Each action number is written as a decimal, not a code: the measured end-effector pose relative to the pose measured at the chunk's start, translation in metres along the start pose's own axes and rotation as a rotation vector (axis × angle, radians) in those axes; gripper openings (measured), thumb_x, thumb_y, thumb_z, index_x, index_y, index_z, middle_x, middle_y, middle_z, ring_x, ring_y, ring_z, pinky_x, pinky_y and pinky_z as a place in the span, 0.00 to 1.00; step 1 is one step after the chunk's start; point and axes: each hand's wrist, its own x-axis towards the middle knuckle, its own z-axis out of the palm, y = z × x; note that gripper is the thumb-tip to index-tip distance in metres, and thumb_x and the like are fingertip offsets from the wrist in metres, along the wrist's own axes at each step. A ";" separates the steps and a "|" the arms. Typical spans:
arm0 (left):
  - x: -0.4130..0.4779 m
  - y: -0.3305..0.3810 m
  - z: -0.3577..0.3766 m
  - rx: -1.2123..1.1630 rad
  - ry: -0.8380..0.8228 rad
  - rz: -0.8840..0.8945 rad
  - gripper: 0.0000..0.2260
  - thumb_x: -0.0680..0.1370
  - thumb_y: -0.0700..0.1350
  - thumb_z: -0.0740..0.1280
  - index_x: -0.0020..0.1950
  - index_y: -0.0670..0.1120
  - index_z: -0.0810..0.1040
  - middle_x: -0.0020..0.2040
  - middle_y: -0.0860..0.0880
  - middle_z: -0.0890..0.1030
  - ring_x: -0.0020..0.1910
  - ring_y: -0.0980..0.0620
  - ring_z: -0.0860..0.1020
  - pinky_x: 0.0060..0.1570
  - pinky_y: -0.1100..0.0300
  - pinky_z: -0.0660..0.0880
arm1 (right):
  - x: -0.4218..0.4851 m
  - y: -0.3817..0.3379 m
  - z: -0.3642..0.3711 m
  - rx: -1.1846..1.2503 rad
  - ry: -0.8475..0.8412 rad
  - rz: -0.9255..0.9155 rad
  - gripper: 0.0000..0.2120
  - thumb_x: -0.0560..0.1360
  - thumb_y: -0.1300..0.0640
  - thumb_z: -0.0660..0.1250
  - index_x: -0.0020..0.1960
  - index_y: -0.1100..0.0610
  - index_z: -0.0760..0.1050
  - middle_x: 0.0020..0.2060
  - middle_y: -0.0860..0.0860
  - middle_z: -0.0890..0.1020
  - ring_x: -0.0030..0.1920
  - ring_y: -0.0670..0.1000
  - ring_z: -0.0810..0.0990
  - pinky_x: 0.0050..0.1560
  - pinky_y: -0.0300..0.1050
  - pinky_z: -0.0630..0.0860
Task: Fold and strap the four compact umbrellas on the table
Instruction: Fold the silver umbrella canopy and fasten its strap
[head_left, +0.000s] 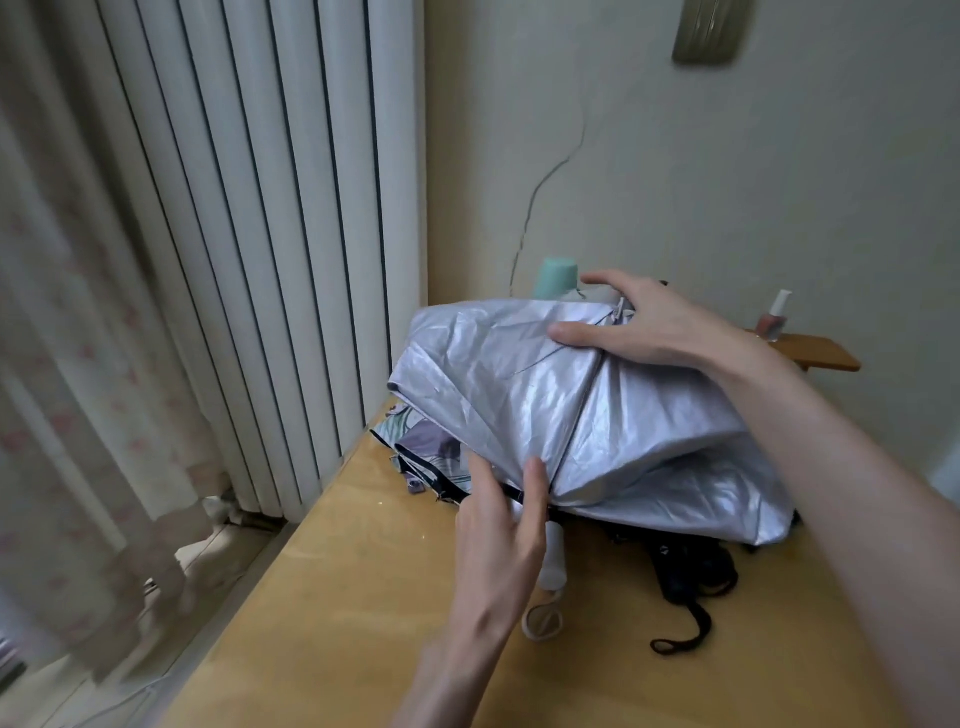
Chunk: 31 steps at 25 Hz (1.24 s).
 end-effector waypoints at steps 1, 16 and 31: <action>-0.001 0.001 0.000 0.013 0.001 0.002 0.26 0.83 0.61 0.62 0.77 0.52 0.63 0.50 0.61 0.84 0.44 0.49 0.84 0.48 0.47 0.82 | 0.002 0.001 -0.004 0.006 -0.025 0.013 0.49 0.63 0.26 0.76 0.79 0.42 0.67 0.76 0.46 0.73 0.73 0.51 0.73 0.73 0.50 0.69; -0.001 0.001 -0.005 0.237 0.022 0.174 0.24 0.85 0.61 0.59 0.81 0.68 0.61 0.29 0.55 0.70 0.26 0.54 0.68 0.30 0.66 0.64 | -0.016 0.023 -0.001 0.497 0.017 -0.060 0.14 0.70 0.43 0.81 0.53 0.44 0.85 0.45 0.37 0.88 0.45 0.36 0.85 0.45 0.30 0.79; 0.032 0.015 -0.030 -0.470 0.125 -0.258 0.21 0.77 0.50 0.78 0.69 0.49 0.81 0.58 0.49 0.87 0.58 0.50 0.85 0.56 0.56 0.81 | -0.029 0.038 -0.005 0.396 0.076 -0.294 0.20 0.62 0.48 0.87 0.49 0.52 0.86 0.43 0.52 0.87 0.42 0.43 0.82 0.44 0.36 0.75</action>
